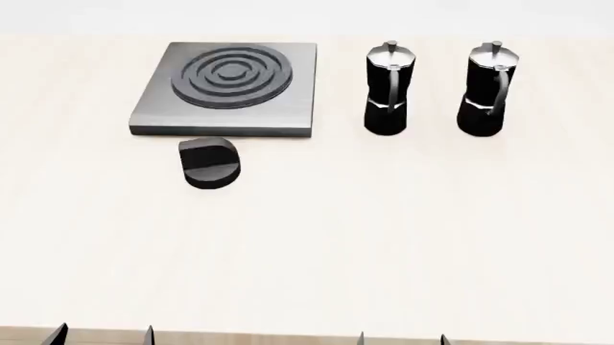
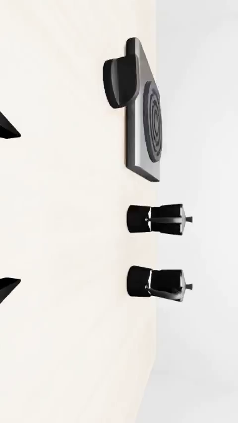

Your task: Turn off the stove.

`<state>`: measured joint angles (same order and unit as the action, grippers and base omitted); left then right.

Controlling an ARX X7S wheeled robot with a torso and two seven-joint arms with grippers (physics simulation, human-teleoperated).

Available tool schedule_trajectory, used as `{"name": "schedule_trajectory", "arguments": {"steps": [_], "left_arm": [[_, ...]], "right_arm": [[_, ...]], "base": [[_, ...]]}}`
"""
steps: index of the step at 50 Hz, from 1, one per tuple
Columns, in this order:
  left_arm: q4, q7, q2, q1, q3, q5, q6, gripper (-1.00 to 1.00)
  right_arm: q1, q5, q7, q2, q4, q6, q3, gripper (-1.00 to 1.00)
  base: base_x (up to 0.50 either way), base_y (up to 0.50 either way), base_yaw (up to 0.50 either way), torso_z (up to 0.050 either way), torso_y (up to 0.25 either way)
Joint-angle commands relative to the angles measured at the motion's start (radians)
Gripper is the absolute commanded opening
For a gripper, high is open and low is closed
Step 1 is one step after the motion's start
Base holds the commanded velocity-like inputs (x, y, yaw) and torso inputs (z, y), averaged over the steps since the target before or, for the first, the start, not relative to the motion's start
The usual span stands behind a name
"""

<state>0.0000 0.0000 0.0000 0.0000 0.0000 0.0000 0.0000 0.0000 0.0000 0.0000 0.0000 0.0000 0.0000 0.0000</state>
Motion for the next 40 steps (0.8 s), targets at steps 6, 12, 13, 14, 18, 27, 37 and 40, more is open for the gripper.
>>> {"name": "schedule_trajectory", "arguments": {"steps": [6,12,13,14,18,27,37,40], "left_arm": [[0.001,-0.039,-0.034,0.0,0.039,-0.035,-0.001,1.0],[-0.001,-0.054,-0.047,-0.001,0.055,-0.048,0.001,1.0],[-0.002,-0.056,-0.049,-0.002,0.057,-0.05,0.0,1.0],[-0.002,-0.058,-0.051,-0.001,0.06,-0.052,0.0,1.0],[-0.003,-0.068,-0.057,-0.001,0.069,-0.056,0.0,1.0],[-0.022,-0.034,-0.053,-0.041,0.007,-0.277,-0.173,1.0],[-0.013,-0.129,-0.084,-0.008,0.101,-0.067,-0.007,1.0],[-0.021,-0.131,-0.087,-0.013,0.1,-0.077,-0.011,1.0]], "right_arm": [[0.002,0.029,0.043,0.033,0.002,0.006,-0.041,1.0],[0.016,0.046,0.084,0.037,0.006,0.067,-0.046,1.0],[0.021,0.053,0.091,0.036,0.005,0.093,-0.046,1.0],[0.03,0.047,0.118,0.032,-0.001,0.151,-0.044,1.0],[0.061,0.032,0.144,0.043,0.006,0.325,-0.068,1.0],[0.114,0.326,0.049,0.014,0.069,0.457,0.095,1.0],[0.011,-0.006,0.156,0.081,0.002,0.055,-0.116,1.0],[0.009,0.005,0.156,0.082,-0.001,0.05,-0.118,1.0]], "base": [[0.0,0.0,0.0,0.0,0.0],[0.0,0.0,0.0,0.0,0.0],[0.0,0.0,0.0,0.0,0.0],[0.0,0.0,0.0,0.0,0.0],[0.0,0.0,0.0,0.0,0.0],[0.0,0.0,0.0,0.0,0.0],[0.0,0.0,0.0,0.0,0.0],[0.0,0.0,0.0,0.0,0.0]]}}
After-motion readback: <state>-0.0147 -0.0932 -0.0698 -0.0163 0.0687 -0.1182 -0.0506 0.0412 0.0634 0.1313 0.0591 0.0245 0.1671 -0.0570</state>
